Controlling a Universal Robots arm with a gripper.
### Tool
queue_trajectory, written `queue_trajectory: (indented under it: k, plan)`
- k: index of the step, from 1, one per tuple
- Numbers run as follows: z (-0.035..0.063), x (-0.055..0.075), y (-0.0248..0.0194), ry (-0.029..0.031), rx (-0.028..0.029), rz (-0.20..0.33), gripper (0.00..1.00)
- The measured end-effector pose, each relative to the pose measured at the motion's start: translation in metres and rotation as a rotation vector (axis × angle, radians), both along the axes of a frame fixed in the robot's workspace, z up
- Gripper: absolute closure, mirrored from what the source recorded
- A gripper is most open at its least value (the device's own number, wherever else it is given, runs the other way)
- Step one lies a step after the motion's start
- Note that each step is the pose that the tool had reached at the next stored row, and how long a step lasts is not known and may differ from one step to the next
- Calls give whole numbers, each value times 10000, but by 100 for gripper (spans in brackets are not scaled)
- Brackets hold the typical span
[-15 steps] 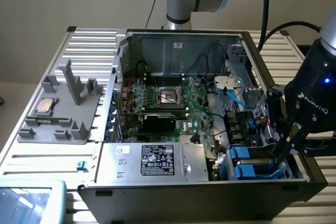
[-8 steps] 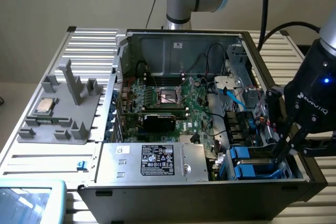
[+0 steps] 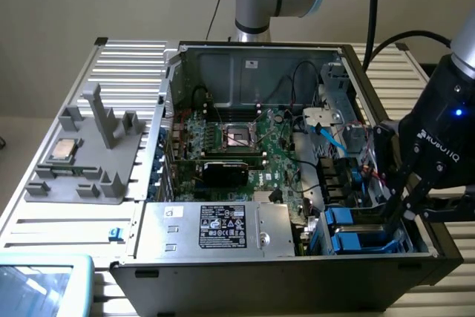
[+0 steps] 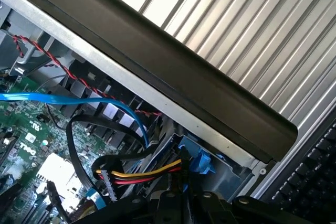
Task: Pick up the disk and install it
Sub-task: 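Insert the first disk wire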
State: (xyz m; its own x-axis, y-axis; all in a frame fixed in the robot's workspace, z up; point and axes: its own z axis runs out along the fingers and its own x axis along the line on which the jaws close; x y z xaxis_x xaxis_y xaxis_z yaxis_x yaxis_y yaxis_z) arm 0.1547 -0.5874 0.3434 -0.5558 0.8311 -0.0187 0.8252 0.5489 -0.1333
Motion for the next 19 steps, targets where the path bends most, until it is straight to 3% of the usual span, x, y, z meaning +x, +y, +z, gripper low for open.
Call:
queue_trajectory:
  k: [5, 9, 10, 19]
  plan:
    - [0, -1, 0, 139, 0, -342, 84]
    - [0, -1, 0, 153, -16, -398, 84]
    - [0, 0, 0, 184, -18, -412, 84]
    - [-3, -1, 0, 610, -14, -1468, 84]
